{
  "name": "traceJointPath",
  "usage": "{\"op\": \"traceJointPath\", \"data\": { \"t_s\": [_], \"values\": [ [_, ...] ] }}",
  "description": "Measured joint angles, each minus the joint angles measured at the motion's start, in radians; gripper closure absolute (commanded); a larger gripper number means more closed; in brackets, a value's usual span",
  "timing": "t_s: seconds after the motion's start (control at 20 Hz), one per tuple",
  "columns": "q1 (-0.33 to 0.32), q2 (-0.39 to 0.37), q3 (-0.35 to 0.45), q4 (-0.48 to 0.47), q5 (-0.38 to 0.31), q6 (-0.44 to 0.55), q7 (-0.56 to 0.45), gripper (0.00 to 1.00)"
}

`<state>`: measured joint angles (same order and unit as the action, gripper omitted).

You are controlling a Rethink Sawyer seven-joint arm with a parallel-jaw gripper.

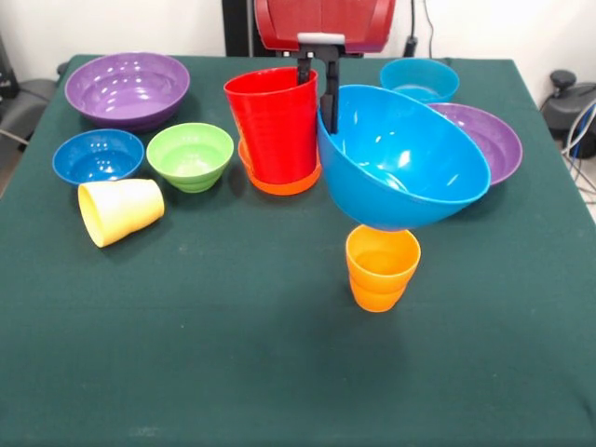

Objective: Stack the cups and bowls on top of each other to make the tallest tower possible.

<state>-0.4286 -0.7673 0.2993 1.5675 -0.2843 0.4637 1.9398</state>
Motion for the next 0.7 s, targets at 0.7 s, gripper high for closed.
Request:
{"op": "traceJointPath", "data": {
  "t_s": [0.7],
  "values": [
    [-0.003, 0.012, 0.000, 0.012, -0.004, 0.000, 0.000, 1.00]
  ]
}}
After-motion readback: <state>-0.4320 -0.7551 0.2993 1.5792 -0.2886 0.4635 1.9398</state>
